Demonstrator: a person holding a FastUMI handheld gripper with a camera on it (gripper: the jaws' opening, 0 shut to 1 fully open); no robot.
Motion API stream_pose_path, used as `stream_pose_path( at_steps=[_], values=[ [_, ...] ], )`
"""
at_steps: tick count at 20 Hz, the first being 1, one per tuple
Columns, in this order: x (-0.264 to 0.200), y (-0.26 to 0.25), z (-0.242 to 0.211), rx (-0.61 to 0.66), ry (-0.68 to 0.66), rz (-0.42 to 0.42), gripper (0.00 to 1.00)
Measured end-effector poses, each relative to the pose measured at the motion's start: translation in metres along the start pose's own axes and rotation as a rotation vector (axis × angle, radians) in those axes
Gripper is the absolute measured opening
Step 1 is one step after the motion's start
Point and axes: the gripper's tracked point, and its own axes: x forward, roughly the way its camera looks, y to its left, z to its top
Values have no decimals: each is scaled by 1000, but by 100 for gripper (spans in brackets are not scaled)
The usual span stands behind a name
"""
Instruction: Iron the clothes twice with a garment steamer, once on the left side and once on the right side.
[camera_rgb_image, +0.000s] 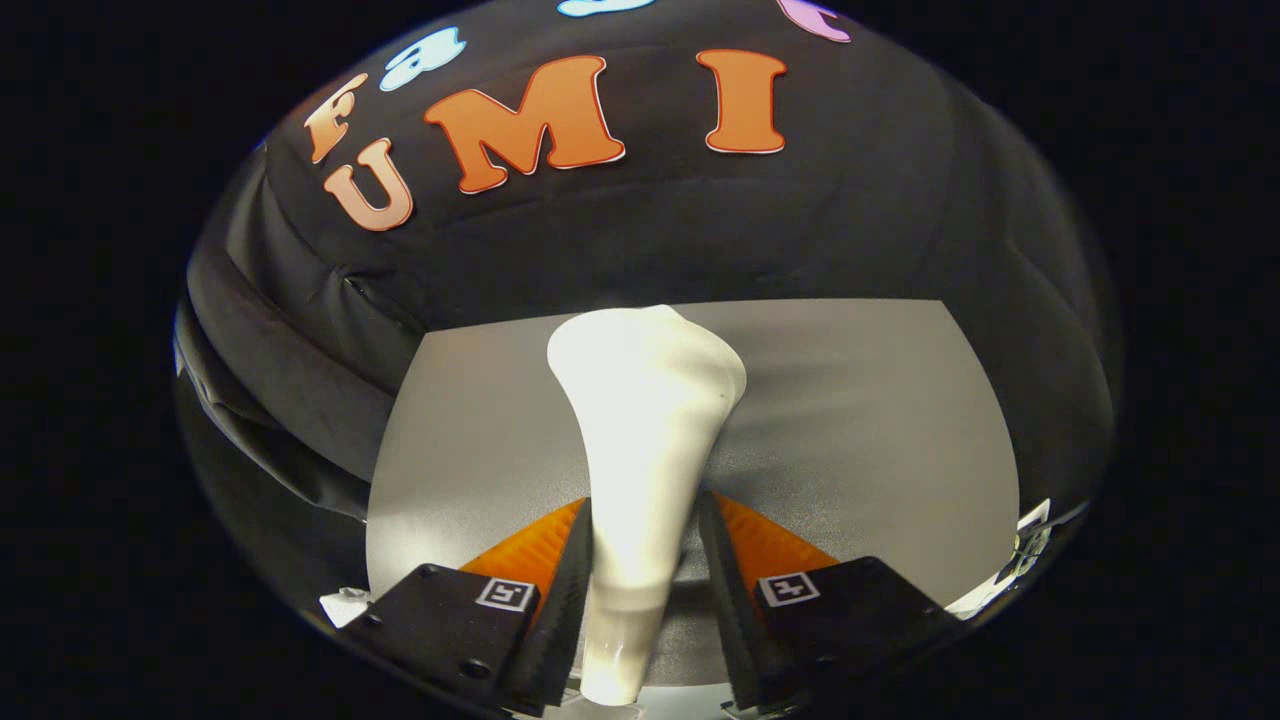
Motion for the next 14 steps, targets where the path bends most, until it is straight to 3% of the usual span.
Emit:
stream_pose_path(
  at_steps=[9,14],
  values=[
    [0,5,1,69,-67,26,46],
    [-23,-4,9,129,-196,-31,40]
  ],
)
